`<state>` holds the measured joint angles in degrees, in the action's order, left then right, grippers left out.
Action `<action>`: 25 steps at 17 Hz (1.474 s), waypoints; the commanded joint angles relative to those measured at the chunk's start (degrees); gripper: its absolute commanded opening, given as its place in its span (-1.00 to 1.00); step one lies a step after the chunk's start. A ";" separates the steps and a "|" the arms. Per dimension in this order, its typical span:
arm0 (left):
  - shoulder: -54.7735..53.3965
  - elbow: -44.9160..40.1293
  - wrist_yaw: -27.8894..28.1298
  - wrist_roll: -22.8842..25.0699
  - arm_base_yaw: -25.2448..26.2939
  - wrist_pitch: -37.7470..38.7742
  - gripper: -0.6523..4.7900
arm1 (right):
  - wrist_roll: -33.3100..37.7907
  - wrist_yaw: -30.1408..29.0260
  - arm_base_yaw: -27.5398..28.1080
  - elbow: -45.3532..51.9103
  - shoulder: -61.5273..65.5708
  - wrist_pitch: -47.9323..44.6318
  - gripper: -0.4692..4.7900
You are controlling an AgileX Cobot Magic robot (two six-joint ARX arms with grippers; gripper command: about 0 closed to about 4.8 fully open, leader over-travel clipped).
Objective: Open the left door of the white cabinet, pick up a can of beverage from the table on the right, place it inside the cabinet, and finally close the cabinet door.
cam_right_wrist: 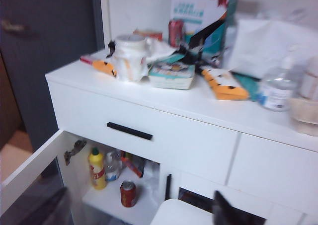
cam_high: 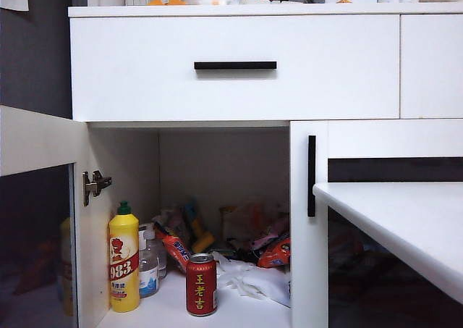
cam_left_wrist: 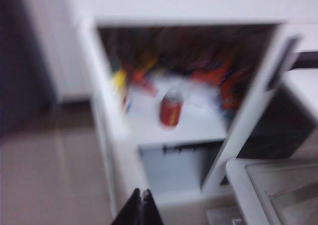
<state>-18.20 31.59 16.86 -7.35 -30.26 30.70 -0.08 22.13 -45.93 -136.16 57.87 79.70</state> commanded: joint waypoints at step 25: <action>-73.88 7.72 -17.33 -4.76 0.00 -67.65 -0.78 | -4.44 5.22 -0.07 26.10 -6.38 -5.38 0.56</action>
<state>-90.67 37.26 -0.08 -12.86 -30.24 -35.05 -4.40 26.98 -46.02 -110.52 51.59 75.33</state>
